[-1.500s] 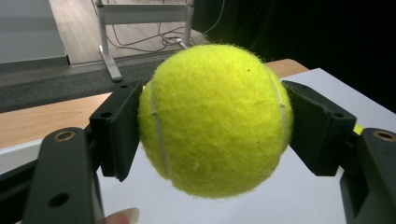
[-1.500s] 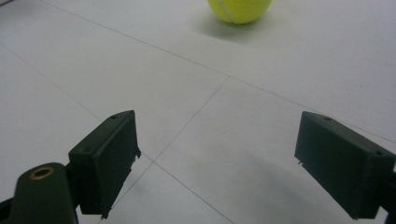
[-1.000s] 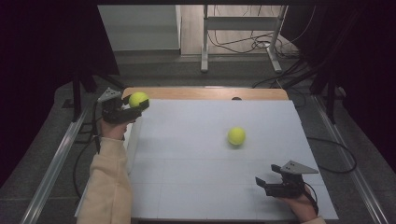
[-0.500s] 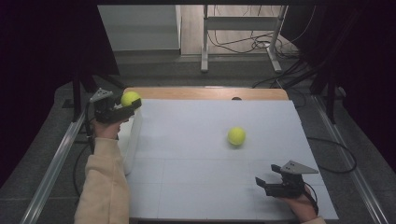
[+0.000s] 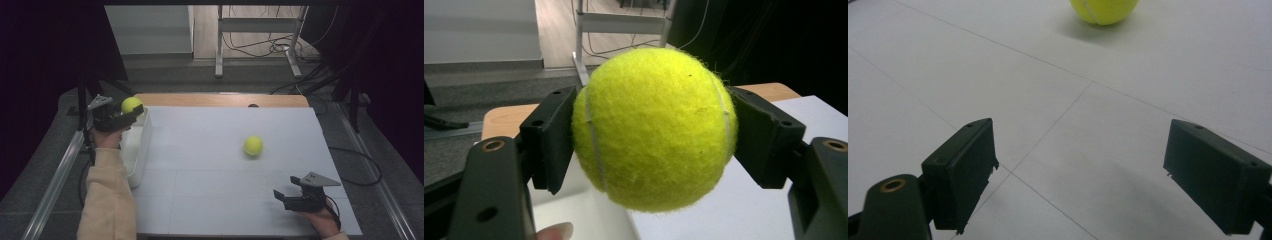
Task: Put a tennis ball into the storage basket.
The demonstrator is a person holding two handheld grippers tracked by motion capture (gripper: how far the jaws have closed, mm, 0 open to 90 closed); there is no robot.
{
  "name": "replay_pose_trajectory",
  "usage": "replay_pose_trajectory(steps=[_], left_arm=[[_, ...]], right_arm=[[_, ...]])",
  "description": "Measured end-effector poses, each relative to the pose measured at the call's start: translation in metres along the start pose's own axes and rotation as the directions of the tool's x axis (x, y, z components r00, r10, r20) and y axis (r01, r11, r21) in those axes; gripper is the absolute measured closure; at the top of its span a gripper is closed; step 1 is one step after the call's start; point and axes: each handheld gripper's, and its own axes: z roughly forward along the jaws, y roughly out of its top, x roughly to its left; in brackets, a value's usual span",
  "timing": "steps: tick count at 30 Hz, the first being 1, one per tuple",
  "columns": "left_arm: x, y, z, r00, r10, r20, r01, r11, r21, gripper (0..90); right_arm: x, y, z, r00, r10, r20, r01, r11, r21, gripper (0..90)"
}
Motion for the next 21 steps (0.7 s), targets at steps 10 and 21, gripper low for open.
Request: replay_pose_trajectory(steps=[10, 21], left_arm=[[0.004, -0.002, 0.002, 0.9999, -0.006, -0.016, 0.006, 0.9999, 0.015, 26.1], [0.008, -0.005, 0.01, 0.9988, 0.0, -0.049, 0.003, 0.9982, 0.06, 26.0]], right_arm=[[0.0, 0.0, 0.0, 1.0, -0.001, 0.002, 0.001, 1.0, 0.004, 13.9], [0.0, 0.0, 0.0, 1.0, -0.002, 0.0, 0.002, 1.0, 0.006, 13.9]])
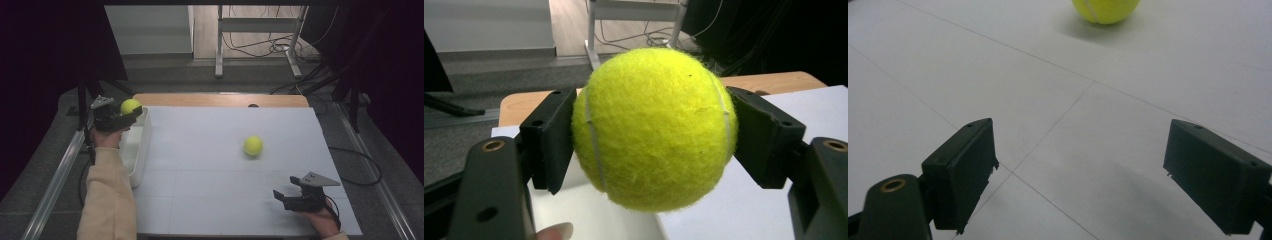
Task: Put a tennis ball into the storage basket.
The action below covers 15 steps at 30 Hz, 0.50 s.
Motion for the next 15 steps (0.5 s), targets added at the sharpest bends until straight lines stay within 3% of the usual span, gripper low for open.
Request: replay_pose_trajectory(steps=[15], left_arm=[[0.0059, -0.0056, 0.0096, 0.9992, 0.003, -0.041, 0.0, 0.9976, 0.07, 26.0]], right_arm=[[0.0, -0.0001, 0.0002, 1.0, 0.001, 0.0, -0.001, 1.0, 0.001, 13.9]])
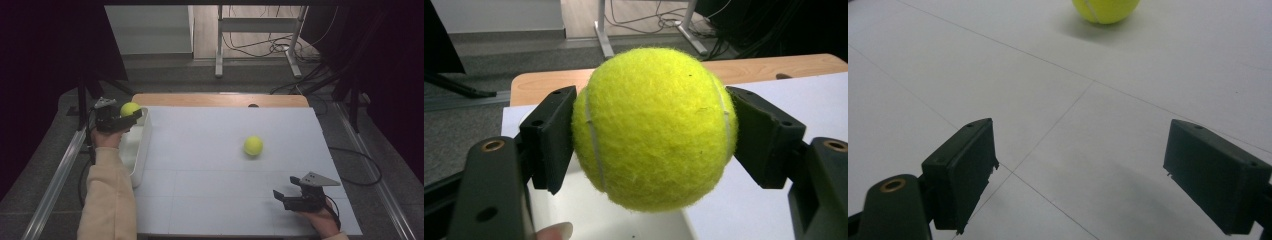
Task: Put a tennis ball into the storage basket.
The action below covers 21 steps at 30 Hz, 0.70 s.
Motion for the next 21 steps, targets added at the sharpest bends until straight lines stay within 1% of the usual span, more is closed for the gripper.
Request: replay_pose_trajectory(steps=[6, 11, 15, 21], left_arm=[[0.002, -0.003, 0.006, 0.9998, 0.004, -0.021, -0.003, 0.9988, 0.048, 25.9], [0.004, -0.005, 0.01, 0.9996, -0.004, -0.028, 0.005, 0.9975, 0.071, 25.9], [0.004, -0.006, 0.012, 0.9995, 0.002, -0.032, 0.001, 0.9965, 0.083, 25.9], [0.005, -0.009, 0.018, 0.9989, 0.013, -0.044, -0.007, 0.9922, 0.125, 25.8]], right_arm=[[0.0, 0.0, 0.0, 1.0, 0.0, 0.0, 0.0, 1.0, 0.0, 13.9], [0.0, 0.0, 0.0, 1.0, 0.0, -0.001, 0.0, 1.0, -0.001, 13.9], [0.0, 0.0, 0.0, 1.0, 0.0, 0.0, 0.0, 1.0, 0.0, 13.9], [0.0, 0.0, 0.0, 1.0, -0.001, 0.0, 0.001, 1.0, 0.001, 13.9]])
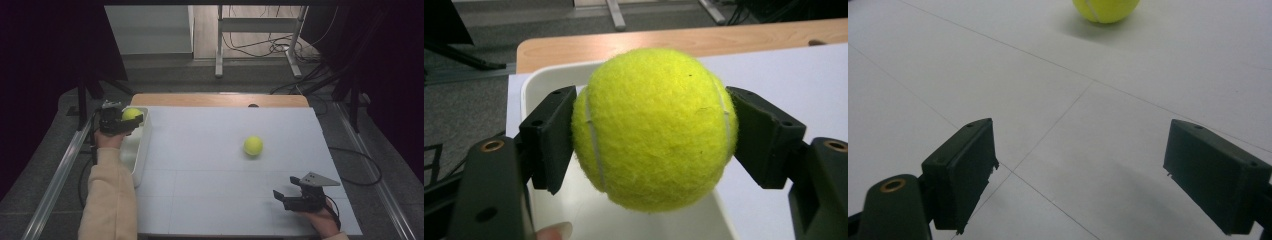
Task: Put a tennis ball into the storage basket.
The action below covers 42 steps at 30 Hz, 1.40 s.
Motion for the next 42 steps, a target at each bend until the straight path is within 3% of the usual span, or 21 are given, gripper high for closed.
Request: replay_pose_trajectory(steps=[26, 30, 33, 42], left_arm=[[0.001, -0.003, 0.006, 1.0, 0.003, -0.008, -0.002, 0.9991, 0.042, 25.0], [0.0, 0.0, 0.004, 0.9996, -0.002, -0.027, 0.002, 0.9996, 0.028, 11.9], [-0.001, 0.002, 0.002, 0.9997, -0.013, -0.022, 0.013, 0.9999, 0.008, 8.2], [-0.005, 0.005, -0.005, 0.9989, -0.016, 0.045, 0.018, 0.9984, -0.053, 7.5]], right_arm=[[0.0, 0.0, 0.0, 1.0, -0.001, 0.002, 0.001, 1.0, 0.003, 13.9], [0.0, 0.0, 0.0, 1.0, -0.001, 0.001, 0.001, 1.0, 0.003, 13.9], [0.0, 0.0, 0.0, 1.0, 0.0, 0.001, 0.0, 1.0, 0.004, 13.9], [0.0, 0.0, 0.0, 1.0, -0.001, 0.0, 0.001, 1.0, 0.004, 13.8]])
